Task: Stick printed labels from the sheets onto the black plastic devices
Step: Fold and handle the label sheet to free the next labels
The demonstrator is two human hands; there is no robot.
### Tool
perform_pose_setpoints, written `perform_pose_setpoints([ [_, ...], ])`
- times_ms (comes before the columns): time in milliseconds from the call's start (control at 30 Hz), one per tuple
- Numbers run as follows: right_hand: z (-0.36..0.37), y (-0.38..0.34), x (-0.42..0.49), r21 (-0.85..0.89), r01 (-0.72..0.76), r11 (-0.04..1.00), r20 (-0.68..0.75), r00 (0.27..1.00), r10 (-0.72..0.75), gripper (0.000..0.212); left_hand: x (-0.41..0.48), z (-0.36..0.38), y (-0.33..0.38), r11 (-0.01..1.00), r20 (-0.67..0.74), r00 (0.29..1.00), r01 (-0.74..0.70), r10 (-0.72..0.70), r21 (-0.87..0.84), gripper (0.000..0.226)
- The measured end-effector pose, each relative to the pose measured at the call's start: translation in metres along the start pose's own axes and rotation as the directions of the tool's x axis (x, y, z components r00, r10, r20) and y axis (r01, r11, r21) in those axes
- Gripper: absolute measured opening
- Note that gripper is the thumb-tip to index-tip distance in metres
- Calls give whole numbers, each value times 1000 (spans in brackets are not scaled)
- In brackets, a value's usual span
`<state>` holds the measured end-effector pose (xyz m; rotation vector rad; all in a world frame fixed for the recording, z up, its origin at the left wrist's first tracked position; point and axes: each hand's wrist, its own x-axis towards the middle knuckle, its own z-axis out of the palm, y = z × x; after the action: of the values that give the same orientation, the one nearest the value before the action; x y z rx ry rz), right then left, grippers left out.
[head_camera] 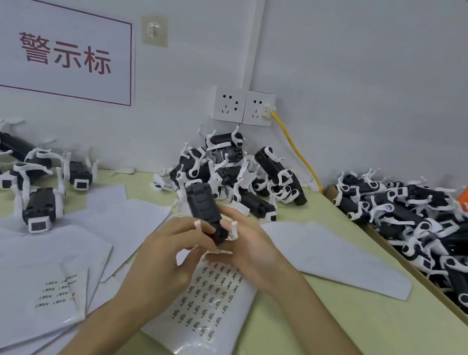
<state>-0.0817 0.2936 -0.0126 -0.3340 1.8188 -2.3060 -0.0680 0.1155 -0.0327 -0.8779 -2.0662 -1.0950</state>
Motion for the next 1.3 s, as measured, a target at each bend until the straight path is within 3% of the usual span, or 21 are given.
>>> perform_pose_setpoints([
  [100,-1,-1,1,-28,51,998,-110,992,-54,38,3,-4,5,997,-60,998,19,-24,-75,27],
  [200,-2,-2,1,-171,133,976,-240,955,-172,39,5,-7,11,975,-144,982,96,-126,-200,24],
  [333,-1,4,3,-411,347,843,-320,811,-490,39,8,-12,8,877,-198,884,344,-423,-336,10],
  [433,0,7,0,-617,394,682,-257,718,-647,40,9,-16,5,795,-255,789,422,-559,-436,41],
  [567,4,8,-5,-706,465,533,-87,691,-718,41,13,-21,0,756,-224,754,489,-617,-434,71],
  [633,7,8,-6,-716,507,480,-5,684,-729,40,15,-23,-3,714,-147,751,521,-644,-468,75],
  [700,11,9,-6,-706,534,465,50,693,-719,39,17,-23,-6,651,-52,743,547,-667,-526,64],
  [833,13,10,-8,-684,515,517,40,734,-678,37,13,-20,-11,602,3,729,568,-684,-562,38],
  [933,14,8,-8,-639,499,585,28,775,-631,33,12,-18,-10,632,-47,750,520,-660,-575,36],
  [1000,14,8,-8,-634,474,611,15,797,-603,35,11,-17,-6,707,-74,797,485,-600,-515,38],
  [1167,8,8,-7,-748,420,514,104,839,-534,36,6,-17,0,799,-48,888,386,-456,-461,44],
  [1300,10,7,-8,-713,454,534,160,848,-506,37,6,-19,-1,783,57,897,413,-439,-465,43],
])
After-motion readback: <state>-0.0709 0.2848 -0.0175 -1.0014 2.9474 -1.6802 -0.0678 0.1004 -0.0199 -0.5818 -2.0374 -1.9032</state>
